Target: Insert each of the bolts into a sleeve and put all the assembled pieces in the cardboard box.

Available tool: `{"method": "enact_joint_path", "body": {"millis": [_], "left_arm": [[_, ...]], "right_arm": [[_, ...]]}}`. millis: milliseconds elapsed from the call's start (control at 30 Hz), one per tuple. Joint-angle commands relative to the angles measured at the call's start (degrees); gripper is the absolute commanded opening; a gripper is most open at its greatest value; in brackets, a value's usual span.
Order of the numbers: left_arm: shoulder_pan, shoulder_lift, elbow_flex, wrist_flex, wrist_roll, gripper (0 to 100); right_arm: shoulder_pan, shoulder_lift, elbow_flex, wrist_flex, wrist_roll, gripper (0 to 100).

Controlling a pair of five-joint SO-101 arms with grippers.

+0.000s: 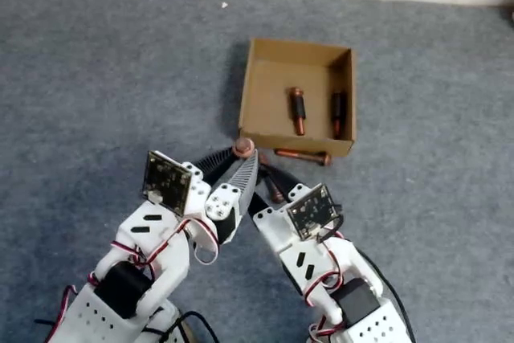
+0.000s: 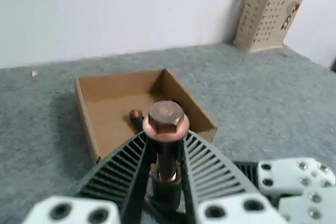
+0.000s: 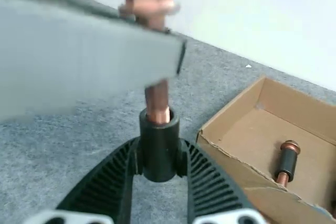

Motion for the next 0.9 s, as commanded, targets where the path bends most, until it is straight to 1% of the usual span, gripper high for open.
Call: {"method": "enact_joint_path", "body": {"millis": [0,100,267,367,500,567,633,767,867], "left_arm": [[2.15,-0.66,-0.04,0.88,0.35,1],[2.07,-0.66,-0.31,3.43,0.35,2],[2.07,-0.66,-0.40,9.67,0.26,19],[1.98,-0.66,-0.57,12.66,0.09,25],[1.98,-0.66,-3.12,17.85,-6.33,26],[1.98,-0.66,-4.35,20.13,-8.26,26],[1.71,-0.66,-5.14,21.19,-8.62,26],[-2.15,-0.66,-5.23,21.19,-8.70,26],[-4.88,-0.66,-5.14,19.52,-8.70,25]], "right_arm": [[2.51,-1.10,2.77,-2.15,0.18,0.5],[2.51,-1.10,2.86,-2.15,0.18,0.5],[2.68,-1.10,2.86,-2.15,0.18,0.5],[2.68,-1.10,2.95,-2.07,0.18,0.5],[2.68,-1.10,3.47,-1.89,0.26,0.5],[2.68,-1.10,4.53,-1.98,0.44,0.5],[2.77,-1.10,4.79,-1.98,0.53,0.5],[2.86,-1.10,4.97,-1.80,0.53,0.5],[5.14,-1.01,6.11,-1.71,0.53,0.5]]}}
